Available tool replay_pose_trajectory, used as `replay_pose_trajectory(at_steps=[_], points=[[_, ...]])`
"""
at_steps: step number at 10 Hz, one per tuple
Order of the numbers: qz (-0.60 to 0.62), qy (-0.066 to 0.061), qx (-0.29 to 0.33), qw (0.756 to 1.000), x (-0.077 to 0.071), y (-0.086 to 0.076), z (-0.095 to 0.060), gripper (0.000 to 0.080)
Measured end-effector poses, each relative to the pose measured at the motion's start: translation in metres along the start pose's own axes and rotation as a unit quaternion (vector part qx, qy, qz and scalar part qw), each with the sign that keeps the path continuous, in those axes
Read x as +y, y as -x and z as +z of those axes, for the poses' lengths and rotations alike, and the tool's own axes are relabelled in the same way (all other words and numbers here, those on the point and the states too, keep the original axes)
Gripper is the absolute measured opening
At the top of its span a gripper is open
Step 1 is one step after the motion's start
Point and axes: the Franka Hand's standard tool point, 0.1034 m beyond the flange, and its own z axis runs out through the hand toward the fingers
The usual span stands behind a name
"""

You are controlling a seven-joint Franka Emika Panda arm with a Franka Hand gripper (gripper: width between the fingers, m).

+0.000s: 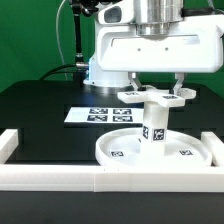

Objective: Assemble round table

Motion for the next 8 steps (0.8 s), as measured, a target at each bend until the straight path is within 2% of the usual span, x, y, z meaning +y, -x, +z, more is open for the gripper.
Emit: replay_pose_trajectory(at_steps=[4, 7, 8], points=[[0.15, 0.003, 0.002, 0.989, 0.0004, -0.0004, 0.0009, 0.0445], [0.281, -0.005, -0.003, 0.96, 0.0009, -0.001, 0.0014, 0.0445], [0.339, -0.005, -0.003, 0.941, 0.0013, -0.0009, 0.0016, 0.0445]])
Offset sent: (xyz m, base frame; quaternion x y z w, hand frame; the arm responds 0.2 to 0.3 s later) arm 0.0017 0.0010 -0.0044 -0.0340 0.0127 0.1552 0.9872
